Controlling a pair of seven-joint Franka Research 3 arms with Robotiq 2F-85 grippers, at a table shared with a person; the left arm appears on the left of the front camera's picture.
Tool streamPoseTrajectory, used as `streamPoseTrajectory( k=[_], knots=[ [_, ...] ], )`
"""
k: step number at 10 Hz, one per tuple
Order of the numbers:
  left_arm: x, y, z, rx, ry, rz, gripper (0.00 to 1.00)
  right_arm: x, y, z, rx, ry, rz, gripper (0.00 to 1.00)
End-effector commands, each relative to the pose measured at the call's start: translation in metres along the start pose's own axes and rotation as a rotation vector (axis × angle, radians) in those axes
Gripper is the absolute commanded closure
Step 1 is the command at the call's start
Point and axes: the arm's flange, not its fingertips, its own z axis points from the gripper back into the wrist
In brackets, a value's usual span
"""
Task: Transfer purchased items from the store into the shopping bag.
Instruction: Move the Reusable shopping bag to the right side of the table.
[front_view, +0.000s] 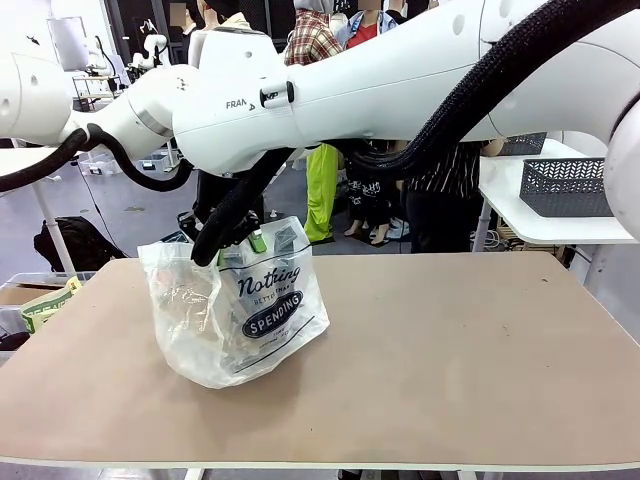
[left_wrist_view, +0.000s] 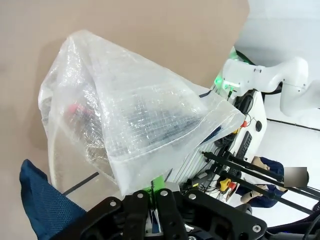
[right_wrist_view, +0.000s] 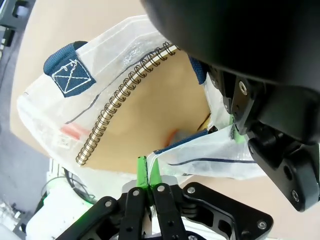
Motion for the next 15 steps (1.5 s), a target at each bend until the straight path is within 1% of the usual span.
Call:
streamPoseTrajectory(
  k=[1, 2, 4, 5, 6, 7, 10, 12, 13, 14, 15],
  knots=[
    [0.003, -0.001, 0.0, 0.023, 0.019, 0.024, 1.0, -0.003, 0.002, 0.008, -0.011, -0.032, -0.013, 1.0],
    [0.002, -0.002, 0.0, 0.019, 0.009, 0.007, 1.0, -0.005, 0.003, 0.01, -0.01, -0.023, -0.003, 0.94],
    [-0.001, -0.003, 0.004, 0.019, -0.001, 0.021, 1.0, -0.011, 0.004, 0.019, -0.033, -0.04, -0.026, 0.55],
    [-0.001, -0.003, 0.006, 0.018, -0.02, 0.047, 1.0, -0.014, 0.004, 0.023, -0.038, -0.033, -0.037, 0.36],
    [-0.003, -0.003, 0.009, 0.035, -0.026, 0.057, 1.0, -0.022, 0.002, 0.032, -0.061, -0.044, -0.049, 0.16],
    [-0.005, -0.003, 0.01, 0.03, -0.027, 0.057, 1.0, -0.028, 0.0, 0.038, -0.066, -0.052, -0.075, 0.0],
    [-0.007, 0.001, 0.008, 0.042, -0.021, 0.042, 1.0, -0.044, -0.008, 0.053, -0.067, -0.068, -0.132, 0.0],
    [-0.003, 0.002, 0.007, 0.063, -0.031, 0.048, 1.0, -0.067, -0.027, 0.072, -0.037, -0.086, -0.163, 0.0],
    [-0.005, 0.0, 0.007, 0.052, -0.042, -0.012, 1.0, -0.08, -0.043, 0.086, -0.04, -0.03, -0.187, 0.0],
    [-0.003, 0.002, 0.008, 0.053, -0.048, -0.015, 1.0, -0.094, -0.063, 0.1, -0.055, -0.016, -0.238, 0.0],
    [-0.004, 0.002, 0.009, 0.063, -0.053, -0.016, 1.0, -0.114, -0.094, 0.113, -0.09, -0.017, -0.317, 0.0]
  ],
)
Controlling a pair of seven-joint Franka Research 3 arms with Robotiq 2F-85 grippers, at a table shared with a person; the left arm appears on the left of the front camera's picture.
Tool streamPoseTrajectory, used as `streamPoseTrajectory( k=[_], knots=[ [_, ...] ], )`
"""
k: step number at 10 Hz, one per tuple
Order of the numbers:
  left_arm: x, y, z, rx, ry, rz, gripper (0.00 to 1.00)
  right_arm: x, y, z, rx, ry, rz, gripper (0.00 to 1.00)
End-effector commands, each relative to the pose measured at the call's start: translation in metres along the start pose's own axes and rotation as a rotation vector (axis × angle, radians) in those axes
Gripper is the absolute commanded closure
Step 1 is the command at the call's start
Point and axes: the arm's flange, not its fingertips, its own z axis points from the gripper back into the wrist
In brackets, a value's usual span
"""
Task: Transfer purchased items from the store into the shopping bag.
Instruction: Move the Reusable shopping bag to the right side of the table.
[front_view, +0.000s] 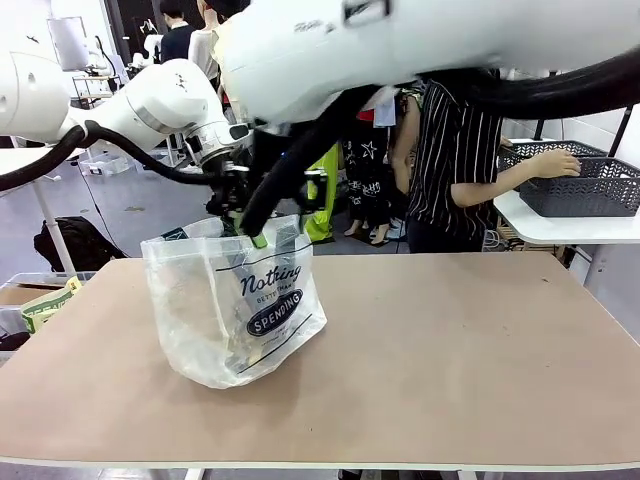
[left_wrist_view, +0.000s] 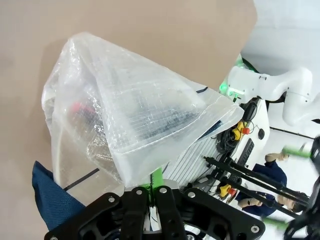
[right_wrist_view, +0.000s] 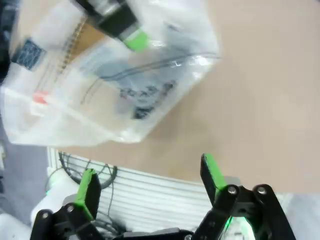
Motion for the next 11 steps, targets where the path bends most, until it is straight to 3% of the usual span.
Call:
streamPoseTrajectory(
  k=[1, 3, 7, 9, 10, 11],
  knots=[
    [-0.011, 0.003, 0.002, 0.034, -0.046, -0.019, 1.0, -0.032, -0.067, 0.017, -0.039, -0.001, -0.117, 0.0],
    [-0.015, 0.001, 0.006, 0.081, -0.063, -0.014, 1.0, -0.051, -0.135, 0.037, -0.076, -0.038, -0.225, 0.0],
    [-0.022, -0.009, 0.015, 0.171, -0.093, -0.002, 1.0, -0.076, -0.237, 0.03, -0.169, 0.03, -0.435, 0.0],
    [-0.029, -0.017, 0.025, 0.22, -0.122, 0.019, 1.0, -0.081, -0.262, 0.008, -0.113, 0.045, -0.558, 0.0],
    [-0.031, -0.018, 0.033, 0.251, -0.116, 0.025, 1.0, -0.077, -0.251, 0.028, -0.179, 0.026, -0.448, 0.0],
    [-0.035, -0.021, 0.042, 0.305, -0.139, 0.055, 1.0, -0.077, -0.251, 0.028, -0.179, 0.026, -0.448, 0.0]
  ],
)
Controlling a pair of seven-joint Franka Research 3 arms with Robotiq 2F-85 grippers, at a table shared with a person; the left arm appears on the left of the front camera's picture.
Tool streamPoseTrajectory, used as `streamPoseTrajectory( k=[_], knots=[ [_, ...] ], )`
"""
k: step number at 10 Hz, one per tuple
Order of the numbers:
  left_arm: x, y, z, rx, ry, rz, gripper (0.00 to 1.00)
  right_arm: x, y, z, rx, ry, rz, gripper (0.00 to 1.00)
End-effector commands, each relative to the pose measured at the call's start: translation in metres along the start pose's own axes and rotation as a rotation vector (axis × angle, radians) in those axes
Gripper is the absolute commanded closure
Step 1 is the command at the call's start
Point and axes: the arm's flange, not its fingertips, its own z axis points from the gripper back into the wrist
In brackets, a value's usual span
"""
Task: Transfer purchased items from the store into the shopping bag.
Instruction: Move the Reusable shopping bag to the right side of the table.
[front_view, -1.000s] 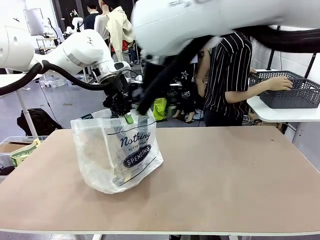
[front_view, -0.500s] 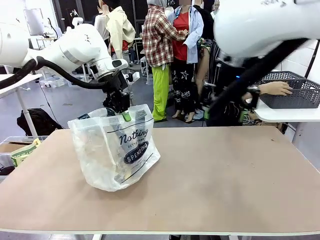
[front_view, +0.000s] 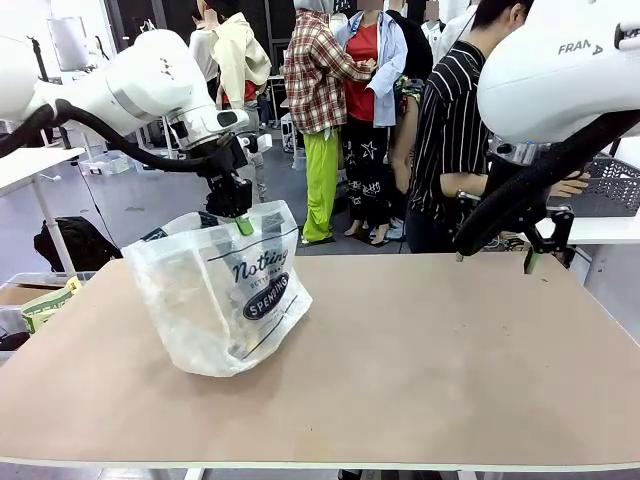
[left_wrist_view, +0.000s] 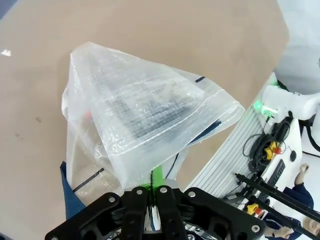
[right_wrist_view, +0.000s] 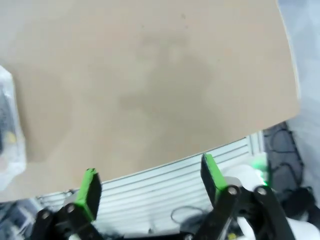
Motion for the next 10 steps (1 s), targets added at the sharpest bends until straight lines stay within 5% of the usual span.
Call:
streamPoseTrajectory(
  k=[1, 4, 10],
  knots=[
    [-0.015, -0.004, 0.021, 0.129, -0.056, 0.073, 1.0, -0.004, 0.009, 0.008, -0.005, -0.019, 0.04, 0.0],
    [-0.038, 0.009, 0.068, 0.302, -0.126, 0.233, 1.0, -0.004, 0.009, 0.008, -0.005, -0.019, 0.04, 0.0],
    [-0.127, 0.071, 0.117, 0.349, -0.169, 0.711, 1.0, -0.004, 0.009, 0.008, -0.005, -0.019, 0.04, 0.0]
  ],
)
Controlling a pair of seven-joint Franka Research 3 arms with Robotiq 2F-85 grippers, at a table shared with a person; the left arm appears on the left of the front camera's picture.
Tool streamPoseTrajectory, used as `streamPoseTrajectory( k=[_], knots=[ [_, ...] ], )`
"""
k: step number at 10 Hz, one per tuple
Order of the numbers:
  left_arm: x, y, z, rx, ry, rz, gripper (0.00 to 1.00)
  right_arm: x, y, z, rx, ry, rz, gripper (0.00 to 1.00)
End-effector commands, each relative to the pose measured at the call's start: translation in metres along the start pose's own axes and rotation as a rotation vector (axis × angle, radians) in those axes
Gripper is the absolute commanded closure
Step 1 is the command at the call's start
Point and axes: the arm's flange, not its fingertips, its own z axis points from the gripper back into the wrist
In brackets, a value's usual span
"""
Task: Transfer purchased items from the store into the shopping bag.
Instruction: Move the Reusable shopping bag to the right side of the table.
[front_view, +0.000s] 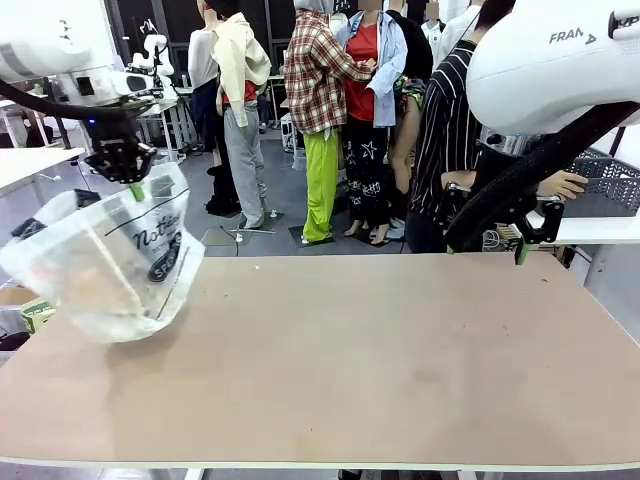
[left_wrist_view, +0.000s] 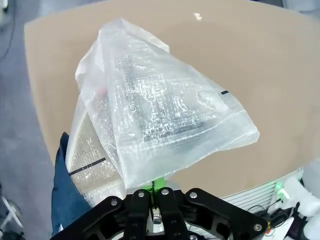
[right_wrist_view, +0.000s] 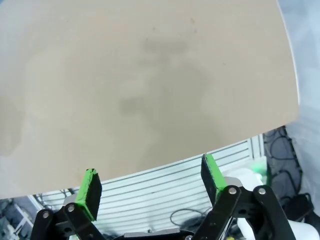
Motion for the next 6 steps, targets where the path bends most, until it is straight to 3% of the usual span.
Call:
streamPoseTrajectory(
  k=[1, 4, 6],
  knots=[
    [-0.025, 0.015, 0.005, 0.009, -0.021, 0.103, 1.0, 0.001, -0.002, -0.001, -0.007, 0.003, 0.013, 0.0],
    [-0.018, 0.056, -0.01, 0.023, 0.044, 0.232, 1.0, 0.001, -0.002, -0.001, -0.007, 0.003, 0.013, 0.0],
    [-0.01, 0.055, -0.017, 0.04, 0.079, 0.197, 1.0, 0.001, -0.002, -0.001, -0.007, 0.003, 0.013, 0.0]
  ],
)
